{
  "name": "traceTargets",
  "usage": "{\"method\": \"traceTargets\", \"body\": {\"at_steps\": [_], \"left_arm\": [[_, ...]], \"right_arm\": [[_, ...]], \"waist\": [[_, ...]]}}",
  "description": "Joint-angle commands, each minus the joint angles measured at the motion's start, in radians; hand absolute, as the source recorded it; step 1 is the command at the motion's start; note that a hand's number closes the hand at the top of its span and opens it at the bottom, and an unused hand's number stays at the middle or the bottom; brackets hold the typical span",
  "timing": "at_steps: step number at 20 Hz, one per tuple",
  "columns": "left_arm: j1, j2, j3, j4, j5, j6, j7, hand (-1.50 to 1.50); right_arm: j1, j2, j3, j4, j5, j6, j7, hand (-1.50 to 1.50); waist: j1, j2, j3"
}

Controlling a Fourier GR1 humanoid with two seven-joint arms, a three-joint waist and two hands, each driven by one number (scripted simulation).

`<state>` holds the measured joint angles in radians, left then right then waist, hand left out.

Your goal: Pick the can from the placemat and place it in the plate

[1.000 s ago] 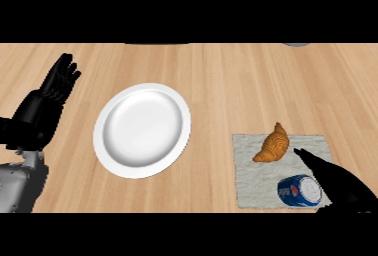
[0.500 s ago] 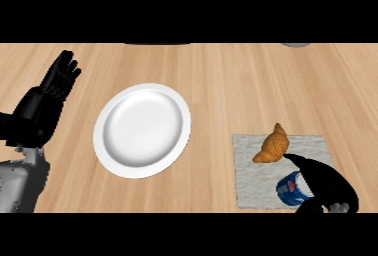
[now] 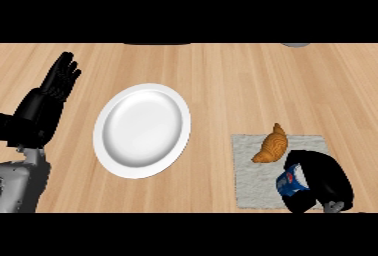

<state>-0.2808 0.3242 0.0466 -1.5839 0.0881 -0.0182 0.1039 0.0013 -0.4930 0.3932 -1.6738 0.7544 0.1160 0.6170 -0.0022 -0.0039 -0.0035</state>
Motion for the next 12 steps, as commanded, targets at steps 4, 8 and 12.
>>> {"method": "traceTargets", "body": {"at_steps": [4, 8, 12], "left_arm": [[-0.008, -0.018, -0.001, 0.025, -0.008, -0.012, -0.014, 0.0], [0.032, -0.022, 0.01, 0.012, -0.026, -0.008, -0.031, 0.0], [0.018, 0.001, 0.041, -0.001, -0.006, -0.033, -0.013, 0.0]], "right_arm": [[0.112, -0.019, 0.002, 0.0, 0.242, -0.185, 0.058, 1.5], [0.145, -0.042, -0.008, -0.193, 0.282, -0.16, 0.085, 1.5], [0.098, -0.01, -0.012, -0.311, 0.214, -0.087, 0.053, 1.5]], "waist": [[-0.008, 0.002, 0.004], [-0.008, 0.001, 0.003], [-0.004, 0.002, 0.003]]}}
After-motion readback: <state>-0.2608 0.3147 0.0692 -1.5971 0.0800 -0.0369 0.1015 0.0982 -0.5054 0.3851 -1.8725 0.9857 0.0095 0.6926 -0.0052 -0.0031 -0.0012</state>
